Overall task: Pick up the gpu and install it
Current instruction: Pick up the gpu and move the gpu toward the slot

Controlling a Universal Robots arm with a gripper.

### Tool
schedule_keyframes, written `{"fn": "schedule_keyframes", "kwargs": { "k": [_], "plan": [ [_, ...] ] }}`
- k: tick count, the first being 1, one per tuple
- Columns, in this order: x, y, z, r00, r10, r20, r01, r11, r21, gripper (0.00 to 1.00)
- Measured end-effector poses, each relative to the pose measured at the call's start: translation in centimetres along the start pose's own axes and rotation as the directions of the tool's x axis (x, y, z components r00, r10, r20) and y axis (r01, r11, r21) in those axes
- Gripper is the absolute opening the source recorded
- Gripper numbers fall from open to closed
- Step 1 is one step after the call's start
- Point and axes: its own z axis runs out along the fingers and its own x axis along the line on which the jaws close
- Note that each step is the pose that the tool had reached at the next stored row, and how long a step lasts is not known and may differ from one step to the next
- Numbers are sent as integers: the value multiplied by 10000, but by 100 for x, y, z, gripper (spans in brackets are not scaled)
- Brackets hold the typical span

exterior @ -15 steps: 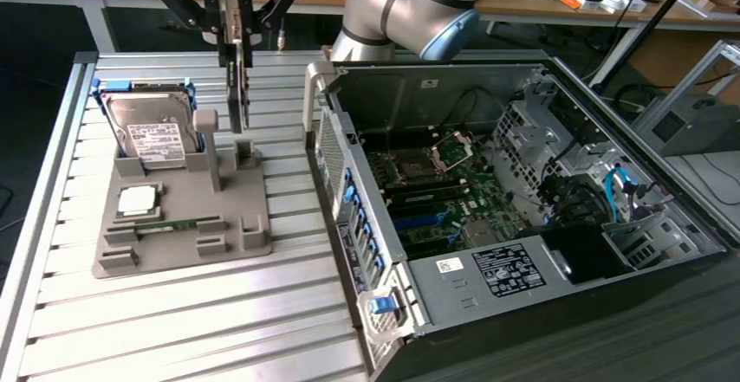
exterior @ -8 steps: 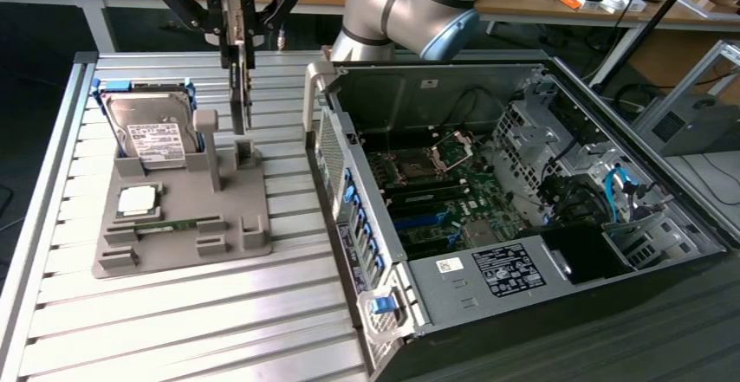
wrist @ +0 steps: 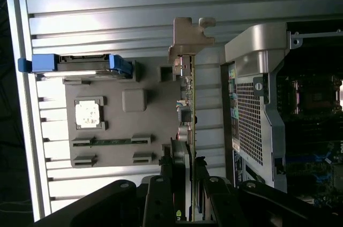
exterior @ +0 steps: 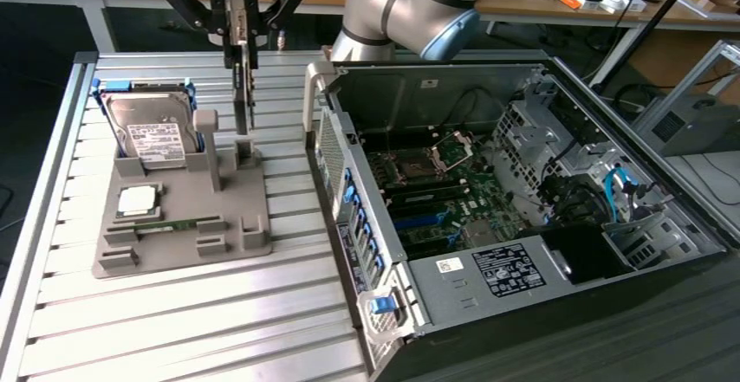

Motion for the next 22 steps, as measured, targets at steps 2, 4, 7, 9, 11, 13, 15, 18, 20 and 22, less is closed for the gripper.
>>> {"fn": "schedule_keyframes", "kwargs": {
  "k": [2, 4, 7, 9, 11, 13, 15, 18, 20, 22],
  "plan": [
    [-5, -1, 0, 10000, -1, 0, 1, 10000, 1, 27],
    [-13, 0, 0, 10000, -2, 0, 2, 10000, 1, 27],
    [-29, 1, 1, 10000, -1, 0, 1, 10000, 1, 27],
    [-45, 2, 1, 10000, 0, 0, 0, 10000, 1, 27],
    [-59, 3, 2, 10000, 0, 0, 0, 10000, 2, 27],
    [-67, 3, 2, 10000, 0, 0, 0, 10000, 3, 27],
    [-74, 4, 2, 10000, -1, 0, 1, 10000, 4, 27],
    [-83, 5, 2, 10000, -1, 0, 1, 10000, 5, 27],
    [-89, 5, 3, 10000, -1, 0, 1, 10000, 5, 27],
    [-102, 6, 3, 10000, -1, 0, 1, 10000, 7, 27]
  ]
}}
